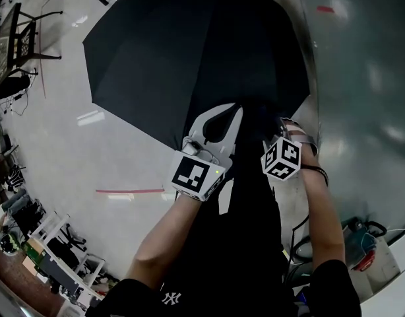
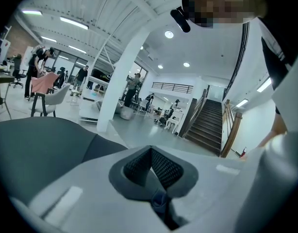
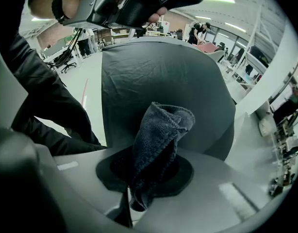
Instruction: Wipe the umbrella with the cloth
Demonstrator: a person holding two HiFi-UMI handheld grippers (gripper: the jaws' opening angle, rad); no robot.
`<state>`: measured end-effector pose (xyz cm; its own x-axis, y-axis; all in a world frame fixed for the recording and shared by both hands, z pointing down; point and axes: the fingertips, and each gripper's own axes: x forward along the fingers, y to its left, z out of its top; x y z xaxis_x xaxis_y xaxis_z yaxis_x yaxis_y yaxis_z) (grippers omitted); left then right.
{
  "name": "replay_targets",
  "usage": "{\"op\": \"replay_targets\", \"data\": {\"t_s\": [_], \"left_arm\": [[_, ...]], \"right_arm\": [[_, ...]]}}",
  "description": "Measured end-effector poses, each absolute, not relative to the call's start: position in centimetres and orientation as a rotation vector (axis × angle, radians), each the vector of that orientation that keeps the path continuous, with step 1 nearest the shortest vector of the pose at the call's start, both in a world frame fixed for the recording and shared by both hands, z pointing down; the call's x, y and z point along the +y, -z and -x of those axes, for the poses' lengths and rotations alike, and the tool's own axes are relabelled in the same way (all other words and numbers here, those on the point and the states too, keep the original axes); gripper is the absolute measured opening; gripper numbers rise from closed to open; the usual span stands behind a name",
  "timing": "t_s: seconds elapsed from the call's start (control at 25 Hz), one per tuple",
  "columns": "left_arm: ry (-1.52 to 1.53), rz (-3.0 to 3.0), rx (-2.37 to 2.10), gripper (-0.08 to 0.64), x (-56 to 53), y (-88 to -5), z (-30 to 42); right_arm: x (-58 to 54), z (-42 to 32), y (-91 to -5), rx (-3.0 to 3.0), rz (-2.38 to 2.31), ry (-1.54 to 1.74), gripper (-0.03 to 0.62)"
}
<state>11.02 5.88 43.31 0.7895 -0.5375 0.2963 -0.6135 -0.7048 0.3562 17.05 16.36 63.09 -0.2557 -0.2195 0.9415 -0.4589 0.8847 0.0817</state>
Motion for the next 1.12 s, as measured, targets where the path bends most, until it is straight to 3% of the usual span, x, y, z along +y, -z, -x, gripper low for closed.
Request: {"op": "replay_targets", "data": {"t_s": [0.68, 1.12], "left_arm": [[-0.256, -2.548, -0.883, 0.003, 9.1, -42.9, -9.7], [-0.255, -2.552, -0.900, 0.003, 9.4, -41.3, -8.6]], "right_arm": [[19.6, -15.0, -63.9, -1.856, -0.513, -0.297, 0.083], [17.0, -15.5, -57.9, -1.941, -0.683, -0.392, 0.083]]}}
